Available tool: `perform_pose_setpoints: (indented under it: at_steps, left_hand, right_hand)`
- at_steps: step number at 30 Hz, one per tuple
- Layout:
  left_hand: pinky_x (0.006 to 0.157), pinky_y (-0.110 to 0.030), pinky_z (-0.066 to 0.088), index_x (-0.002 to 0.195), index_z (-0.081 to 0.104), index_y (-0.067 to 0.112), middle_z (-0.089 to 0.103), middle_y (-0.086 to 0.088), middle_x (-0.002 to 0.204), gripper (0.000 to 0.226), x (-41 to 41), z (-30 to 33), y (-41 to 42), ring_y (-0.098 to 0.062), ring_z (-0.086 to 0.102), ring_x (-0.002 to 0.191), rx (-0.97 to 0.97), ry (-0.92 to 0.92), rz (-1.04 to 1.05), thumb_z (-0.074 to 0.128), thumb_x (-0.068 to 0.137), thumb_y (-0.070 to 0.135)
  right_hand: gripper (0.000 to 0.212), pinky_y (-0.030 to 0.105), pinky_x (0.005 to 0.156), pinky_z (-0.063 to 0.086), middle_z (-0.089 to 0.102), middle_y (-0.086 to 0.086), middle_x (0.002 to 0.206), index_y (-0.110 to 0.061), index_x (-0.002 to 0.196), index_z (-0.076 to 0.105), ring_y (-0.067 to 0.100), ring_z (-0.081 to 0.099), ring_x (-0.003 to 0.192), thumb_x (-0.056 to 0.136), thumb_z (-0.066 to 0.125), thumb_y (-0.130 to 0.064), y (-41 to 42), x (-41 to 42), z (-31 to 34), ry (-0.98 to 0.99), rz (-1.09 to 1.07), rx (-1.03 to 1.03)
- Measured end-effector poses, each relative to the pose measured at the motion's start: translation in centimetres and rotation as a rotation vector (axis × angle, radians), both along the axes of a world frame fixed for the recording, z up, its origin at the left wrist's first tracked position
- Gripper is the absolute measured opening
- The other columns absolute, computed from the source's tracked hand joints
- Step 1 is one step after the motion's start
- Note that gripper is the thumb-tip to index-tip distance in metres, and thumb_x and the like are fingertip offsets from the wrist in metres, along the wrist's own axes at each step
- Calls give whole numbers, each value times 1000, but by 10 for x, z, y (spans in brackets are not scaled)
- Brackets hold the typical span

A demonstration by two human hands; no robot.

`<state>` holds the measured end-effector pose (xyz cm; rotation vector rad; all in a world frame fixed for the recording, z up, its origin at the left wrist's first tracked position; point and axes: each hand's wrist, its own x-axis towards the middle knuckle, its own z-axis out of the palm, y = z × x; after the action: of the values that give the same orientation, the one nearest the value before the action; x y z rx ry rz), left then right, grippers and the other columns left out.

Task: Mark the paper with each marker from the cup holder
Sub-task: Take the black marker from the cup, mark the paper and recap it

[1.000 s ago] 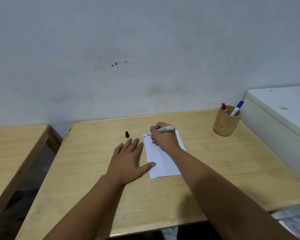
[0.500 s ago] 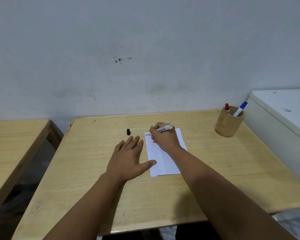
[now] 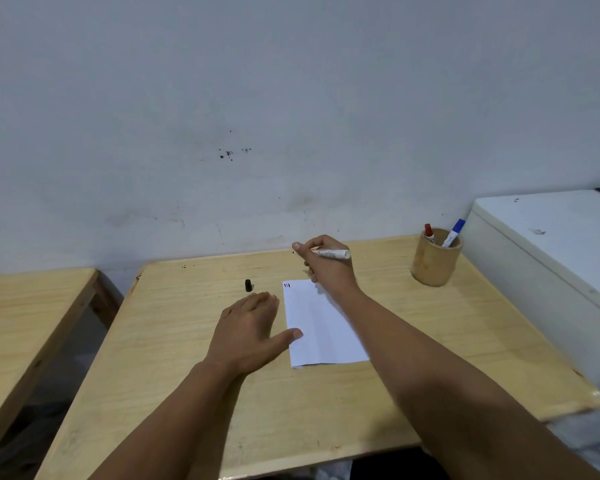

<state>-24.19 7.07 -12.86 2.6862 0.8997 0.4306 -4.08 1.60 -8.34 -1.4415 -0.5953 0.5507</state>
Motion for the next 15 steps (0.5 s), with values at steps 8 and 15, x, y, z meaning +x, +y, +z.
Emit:
perform_pose_setpoints:
  at_steps: [8, 15]
  left_hand:
    - [90, -45, 52, 135, 65, 25, 61, -3, 130, 41, 21, 16, 43, -32, 58, 118, -65, -161, 320, 56, 97, 41]
    - [87, -38, 54, 115, 77, 19, 77, -3, 113, 24, 33, 15, 59, -30, 69, 107, -225, -251, 376, 62, 96, 23]
  right_hand:
    - [14, 20, 46, 35, 68, 7, 77, -9, 97, 76, 12, 46, 47, 99, 68, -21, -26, 24, 30, 148, -71, 32]
    - [21, 26, 52, 42, 83, 16, 92, -13, 95, 82, 13, 55, 53, 92, 81, -34, -52, 32, 30, 253, -39, 19]
